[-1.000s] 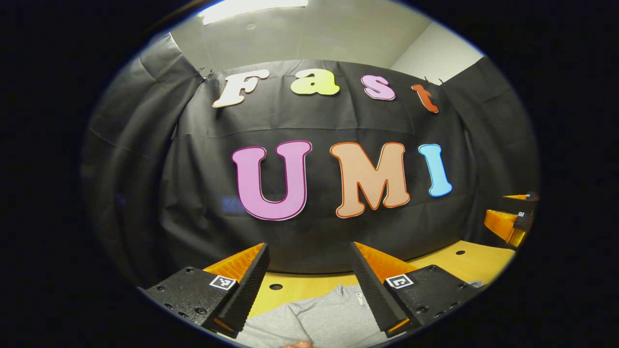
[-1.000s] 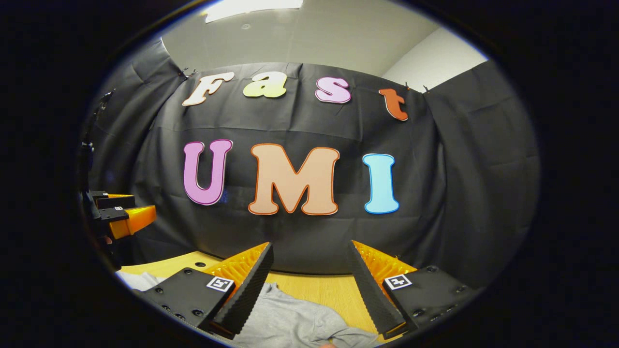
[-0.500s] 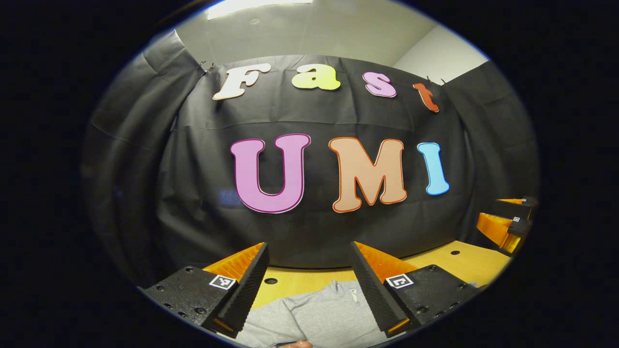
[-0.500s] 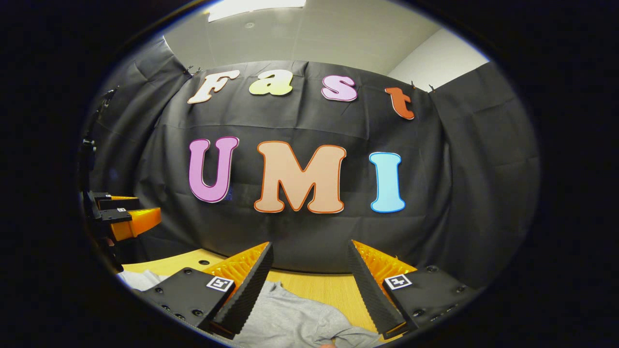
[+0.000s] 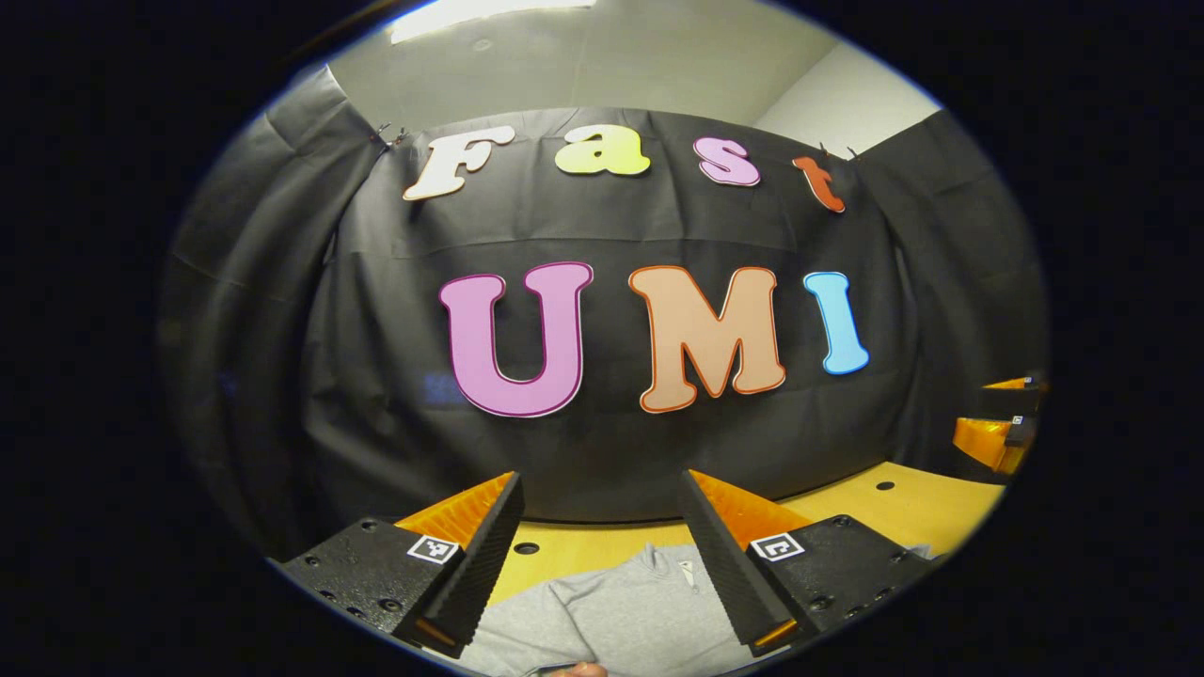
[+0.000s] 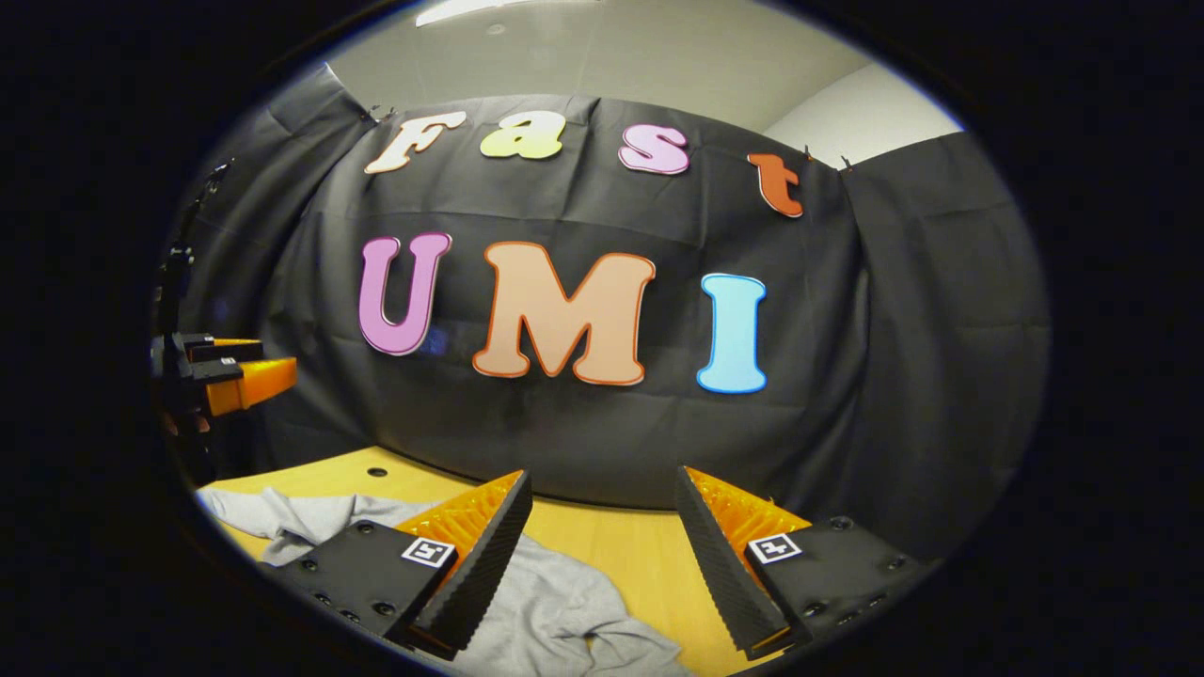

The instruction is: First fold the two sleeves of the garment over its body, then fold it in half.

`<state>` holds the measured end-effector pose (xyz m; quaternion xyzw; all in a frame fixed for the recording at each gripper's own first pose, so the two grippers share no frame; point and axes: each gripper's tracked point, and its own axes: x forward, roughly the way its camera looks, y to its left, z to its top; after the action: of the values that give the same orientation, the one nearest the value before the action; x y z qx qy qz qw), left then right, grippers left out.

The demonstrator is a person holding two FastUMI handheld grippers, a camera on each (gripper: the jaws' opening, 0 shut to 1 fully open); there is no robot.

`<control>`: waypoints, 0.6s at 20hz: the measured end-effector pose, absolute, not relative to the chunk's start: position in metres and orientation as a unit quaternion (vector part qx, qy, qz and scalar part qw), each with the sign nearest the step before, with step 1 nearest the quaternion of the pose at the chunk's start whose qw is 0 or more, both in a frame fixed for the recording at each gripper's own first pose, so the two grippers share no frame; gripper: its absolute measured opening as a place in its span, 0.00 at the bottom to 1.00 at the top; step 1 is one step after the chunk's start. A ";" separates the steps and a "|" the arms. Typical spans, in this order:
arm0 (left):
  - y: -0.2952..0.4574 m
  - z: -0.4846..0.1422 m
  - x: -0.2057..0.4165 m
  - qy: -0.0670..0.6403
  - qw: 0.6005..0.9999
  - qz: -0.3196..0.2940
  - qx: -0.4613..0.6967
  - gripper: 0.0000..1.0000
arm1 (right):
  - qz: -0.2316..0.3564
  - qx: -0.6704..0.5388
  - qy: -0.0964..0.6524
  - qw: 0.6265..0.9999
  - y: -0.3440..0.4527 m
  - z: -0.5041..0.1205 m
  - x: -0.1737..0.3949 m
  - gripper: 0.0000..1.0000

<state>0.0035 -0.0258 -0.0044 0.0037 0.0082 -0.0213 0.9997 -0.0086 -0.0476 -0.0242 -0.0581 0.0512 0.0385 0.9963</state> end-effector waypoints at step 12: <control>-0.076 -0.020 0.022 0.025 0.997 -0.073 0.001 0.96 | -0.031 -0.102 0.197 0.975 -0.160 -0.126 -0.070 0.98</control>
<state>0.0217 -0.0761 -0.0203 0.0007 0.0247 -0.0730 0.9970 -0.0697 -0.1597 -0.1259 -0.1022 0.1971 -0.0310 0.9745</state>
